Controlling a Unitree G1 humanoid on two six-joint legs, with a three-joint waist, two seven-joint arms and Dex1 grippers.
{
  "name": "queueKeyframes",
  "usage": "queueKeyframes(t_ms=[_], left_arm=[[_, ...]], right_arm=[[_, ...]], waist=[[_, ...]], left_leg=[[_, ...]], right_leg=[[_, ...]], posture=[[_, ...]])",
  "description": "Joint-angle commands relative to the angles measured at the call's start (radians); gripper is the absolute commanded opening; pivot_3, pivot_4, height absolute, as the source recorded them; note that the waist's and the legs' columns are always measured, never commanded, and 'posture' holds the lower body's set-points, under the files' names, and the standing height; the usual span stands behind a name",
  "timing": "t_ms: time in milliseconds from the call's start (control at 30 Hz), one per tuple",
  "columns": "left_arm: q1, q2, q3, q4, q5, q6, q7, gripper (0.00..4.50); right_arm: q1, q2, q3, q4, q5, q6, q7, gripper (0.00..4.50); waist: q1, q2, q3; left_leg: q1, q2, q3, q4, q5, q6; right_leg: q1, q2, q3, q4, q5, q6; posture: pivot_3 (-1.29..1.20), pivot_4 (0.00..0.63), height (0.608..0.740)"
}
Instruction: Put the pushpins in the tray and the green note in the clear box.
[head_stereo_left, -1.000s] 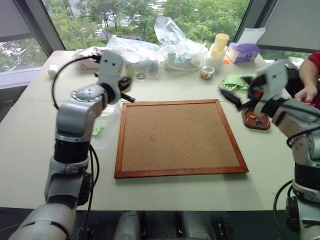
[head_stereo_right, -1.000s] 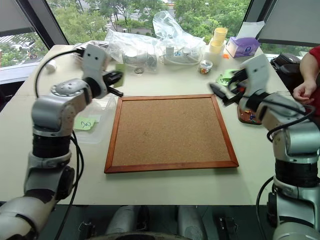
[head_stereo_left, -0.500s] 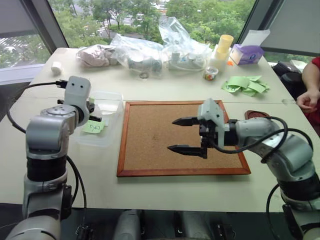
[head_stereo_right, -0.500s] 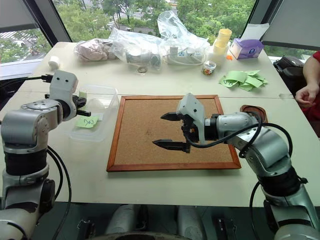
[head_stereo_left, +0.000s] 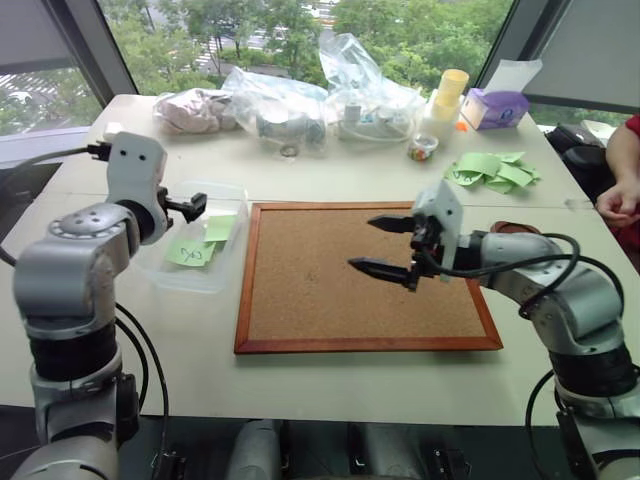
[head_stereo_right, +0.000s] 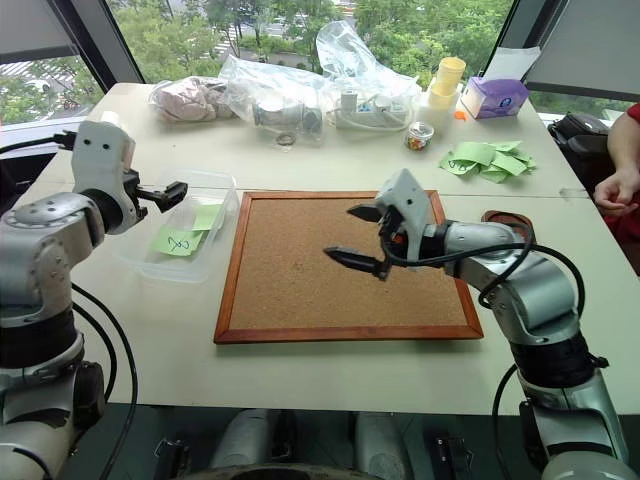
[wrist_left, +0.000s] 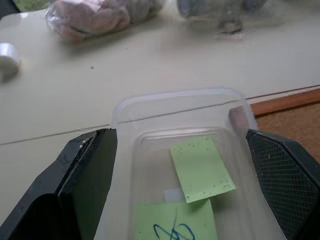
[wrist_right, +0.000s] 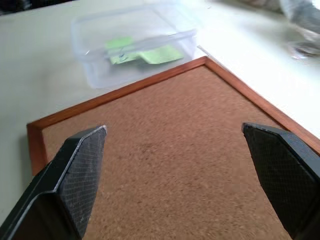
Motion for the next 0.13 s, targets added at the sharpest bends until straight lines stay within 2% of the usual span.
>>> queueKeyframes(t_ms=[33, 133], left_arm=[[0.015, 0.068, 0.04, -0.018, -0.092, -0.071, -0.126, 4.46], [0.041, 0.1, 0.047, -0.002, -0.132, -0.123, -0.176, 4.46]], right_arm=[[0.028, -0.015, -0.133, -0.066, 0.09, 0.057, -0.037, 4.5], [0.063, -0.013, -0.224, -0.089, 0.154, 0.083, -0.061, 4.5]], waist=[[-0.004, 0.0, 0.0], [-0.009, 0.0, 0.0]], left_leg=[[0.0, 0.0, 0.0, 0.0, 0.0, 0.0], [0.001, 0.001, 0.001, 0.0, 0.0, 0.0]], right_leg=[[0.0, 0.0, 0.0, 0.0, 0.0, 0.0], [0.0, 0.001, 0.0, 0.0, 0.0, 0.0]], posture=[[0.0, 0.15, 0.735], [0.0, 0.15, 0.735]])
